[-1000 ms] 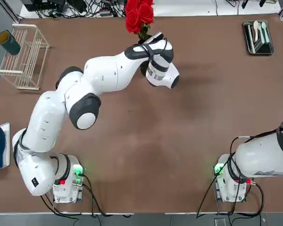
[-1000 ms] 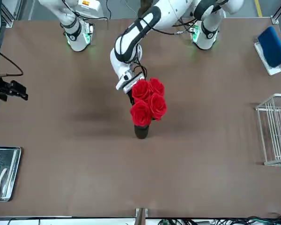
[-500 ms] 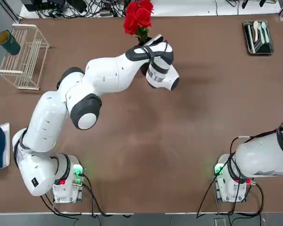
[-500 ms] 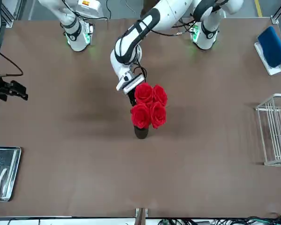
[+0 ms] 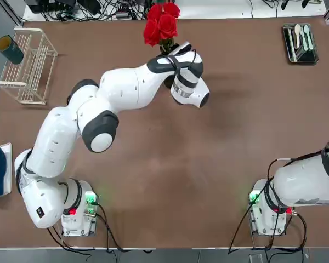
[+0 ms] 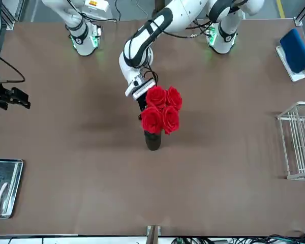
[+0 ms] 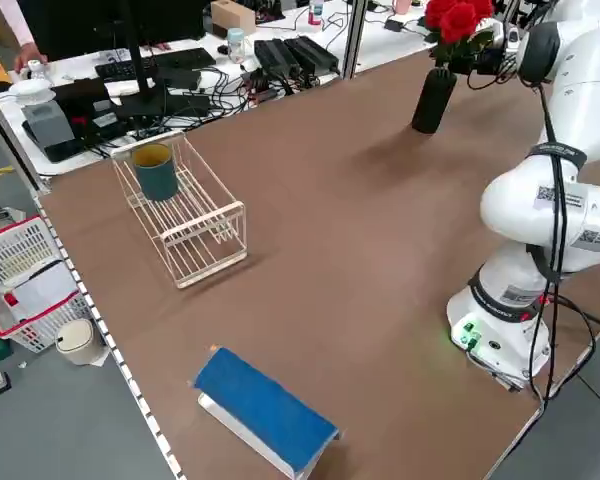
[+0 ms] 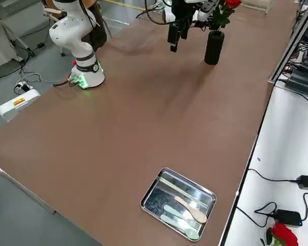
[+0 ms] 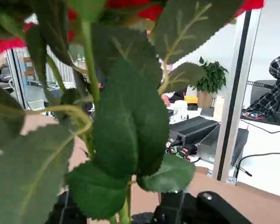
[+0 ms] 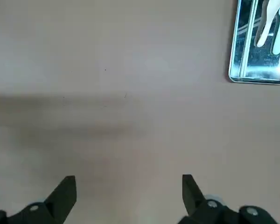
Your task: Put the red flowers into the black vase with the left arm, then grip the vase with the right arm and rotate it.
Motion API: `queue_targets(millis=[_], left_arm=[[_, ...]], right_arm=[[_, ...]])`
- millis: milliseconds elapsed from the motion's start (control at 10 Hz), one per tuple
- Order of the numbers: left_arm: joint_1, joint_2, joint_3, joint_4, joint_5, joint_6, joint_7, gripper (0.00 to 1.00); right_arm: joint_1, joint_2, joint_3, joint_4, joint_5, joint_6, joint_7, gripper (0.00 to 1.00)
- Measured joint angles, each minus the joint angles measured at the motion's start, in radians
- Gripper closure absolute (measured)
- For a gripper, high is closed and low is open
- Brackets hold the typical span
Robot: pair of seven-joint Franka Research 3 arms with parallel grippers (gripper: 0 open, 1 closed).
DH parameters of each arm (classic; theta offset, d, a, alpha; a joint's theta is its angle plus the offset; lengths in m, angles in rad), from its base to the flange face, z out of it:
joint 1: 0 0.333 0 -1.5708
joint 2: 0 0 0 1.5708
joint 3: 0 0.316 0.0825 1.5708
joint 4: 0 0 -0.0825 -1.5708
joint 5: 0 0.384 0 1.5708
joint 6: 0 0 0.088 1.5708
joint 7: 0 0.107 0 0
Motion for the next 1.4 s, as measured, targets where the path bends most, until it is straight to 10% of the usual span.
queue_targets(millis=[1400], left_arm=[[-0.012,0.030,0.002,0.005,0.000,0.000,-0.014,0.18]], right_arm=[[0.000,0.000,-0.001,0.000,0.000,0.000,0.000,0.00]])
